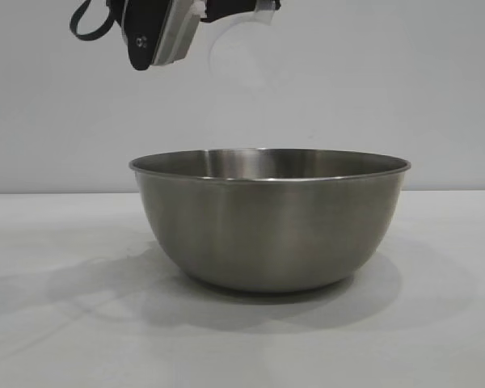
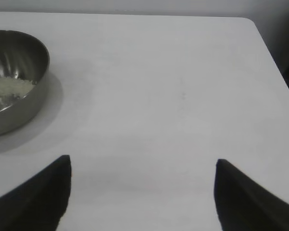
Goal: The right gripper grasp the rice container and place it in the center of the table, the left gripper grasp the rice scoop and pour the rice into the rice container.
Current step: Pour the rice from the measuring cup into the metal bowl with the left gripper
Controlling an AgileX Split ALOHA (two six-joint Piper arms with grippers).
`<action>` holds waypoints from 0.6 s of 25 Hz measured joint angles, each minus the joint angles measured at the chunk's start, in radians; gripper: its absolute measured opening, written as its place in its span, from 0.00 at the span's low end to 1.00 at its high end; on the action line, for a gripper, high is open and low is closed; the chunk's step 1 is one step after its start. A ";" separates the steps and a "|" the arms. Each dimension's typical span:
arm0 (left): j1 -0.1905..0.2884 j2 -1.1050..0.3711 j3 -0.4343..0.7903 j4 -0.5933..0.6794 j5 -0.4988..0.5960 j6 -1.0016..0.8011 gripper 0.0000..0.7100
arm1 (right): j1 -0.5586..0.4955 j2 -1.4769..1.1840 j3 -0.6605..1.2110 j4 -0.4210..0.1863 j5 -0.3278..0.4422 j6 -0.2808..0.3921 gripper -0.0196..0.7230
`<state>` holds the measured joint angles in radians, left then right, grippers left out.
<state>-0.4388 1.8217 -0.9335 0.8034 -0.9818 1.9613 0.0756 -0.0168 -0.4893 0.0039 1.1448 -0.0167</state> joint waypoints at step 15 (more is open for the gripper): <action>-0.002 0.000 -0.002 0.105 -0.096 0.148 0.00 | 0.000 0.000 0.000 0.000 0.000 0.000 0.75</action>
<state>-0.4404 1.8217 -0.9358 0.9086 -1.0773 2.1091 0.0756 -0.0168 -0.4893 0.0039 1.1448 -0.0167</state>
